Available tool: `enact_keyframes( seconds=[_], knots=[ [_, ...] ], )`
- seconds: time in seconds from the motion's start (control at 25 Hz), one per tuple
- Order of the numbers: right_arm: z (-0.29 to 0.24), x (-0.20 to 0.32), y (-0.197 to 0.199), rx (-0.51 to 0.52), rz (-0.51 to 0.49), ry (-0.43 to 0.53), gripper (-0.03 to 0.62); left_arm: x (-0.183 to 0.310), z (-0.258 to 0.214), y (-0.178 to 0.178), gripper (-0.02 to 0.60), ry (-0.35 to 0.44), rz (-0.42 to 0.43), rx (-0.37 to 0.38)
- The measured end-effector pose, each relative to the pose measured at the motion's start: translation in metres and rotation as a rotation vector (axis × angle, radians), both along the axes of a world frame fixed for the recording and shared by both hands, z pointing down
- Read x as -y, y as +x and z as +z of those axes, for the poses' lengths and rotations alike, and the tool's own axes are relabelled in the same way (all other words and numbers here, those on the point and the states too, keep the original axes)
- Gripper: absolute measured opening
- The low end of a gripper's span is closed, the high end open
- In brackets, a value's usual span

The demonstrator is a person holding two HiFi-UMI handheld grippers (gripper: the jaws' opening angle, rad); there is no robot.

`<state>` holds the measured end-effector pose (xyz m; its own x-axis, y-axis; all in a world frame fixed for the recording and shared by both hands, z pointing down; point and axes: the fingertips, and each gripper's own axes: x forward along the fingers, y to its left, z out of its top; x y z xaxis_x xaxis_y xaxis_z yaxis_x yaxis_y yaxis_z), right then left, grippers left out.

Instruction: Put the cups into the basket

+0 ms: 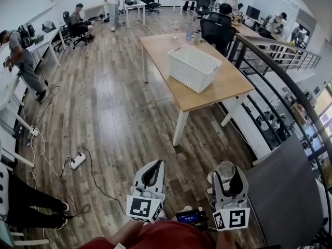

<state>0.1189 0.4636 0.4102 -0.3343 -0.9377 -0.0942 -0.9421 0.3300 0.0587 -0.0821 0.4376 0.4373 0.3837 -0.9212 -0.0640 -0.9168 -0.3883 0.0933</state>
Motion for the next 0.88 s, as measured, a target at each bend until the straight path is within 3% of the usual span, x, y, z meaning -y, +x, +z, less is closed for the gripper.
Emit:
enact_keyframes(
  seconds=[0.24, 0.88],
  knots=[
    [0.003, 0.008, -0.009, -0.001, -0.003, -0.007, 0.27, 0.008, 0.011, -0.005, 0.007, -0.032, 0.014, 0.0],
    [-0.001, 0.093, -0.021, 0.013, -0.034, -0.004, 0.268, 0.084, 0.006, -0.008, 0.007, -0.034, 0.011, -0.006]
  ],
)
